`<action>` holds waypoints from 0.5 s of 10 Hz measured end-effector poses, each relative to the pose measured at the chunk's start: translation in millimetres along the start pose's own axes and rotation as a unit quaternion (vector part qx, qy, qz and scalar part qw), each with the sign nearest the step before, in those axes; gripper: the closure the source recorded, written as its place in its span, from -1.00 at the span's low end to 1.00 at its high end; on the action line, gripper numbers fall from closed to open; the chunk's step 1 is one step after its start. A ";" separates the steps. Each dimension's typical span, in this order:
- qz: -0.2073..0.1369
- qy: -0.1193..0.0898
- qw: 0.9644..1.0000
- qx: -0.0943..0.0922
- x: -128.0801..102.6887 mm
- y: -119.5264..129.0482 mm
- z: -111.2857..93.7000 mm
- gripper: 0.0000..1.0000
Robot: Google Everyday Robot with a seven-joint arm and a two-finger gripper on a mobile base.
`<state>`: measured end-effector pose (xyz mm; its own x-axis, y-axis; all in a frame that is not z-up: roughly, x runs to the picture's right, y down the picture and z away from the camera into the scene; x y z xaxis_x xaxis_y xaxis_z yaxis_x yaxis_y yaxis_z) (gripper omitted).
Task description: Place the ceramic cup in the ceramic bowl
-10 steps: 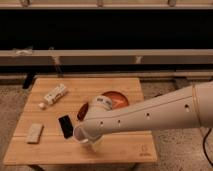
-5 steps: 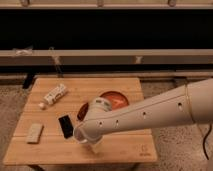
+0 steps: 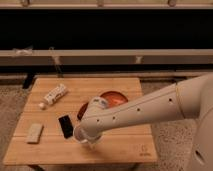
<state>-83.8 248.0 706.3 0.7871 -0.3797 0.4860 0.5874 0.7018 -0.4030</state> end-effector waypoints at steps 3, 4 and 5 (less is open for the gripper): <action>0.000 0.000 1.000 0.015 2.9 -10.7 -10.2 0.92; -0.001 -0.002 1.000 0.025 4.6 -17.3 -20.4 0.99; 0.000 -0.004 0.999 0.035 6.8 -24.3 -31.8 1.00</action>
<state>-86.7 209.2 694.8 0.7850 -0.3756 0.4926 0.5730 0.7425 -0.3469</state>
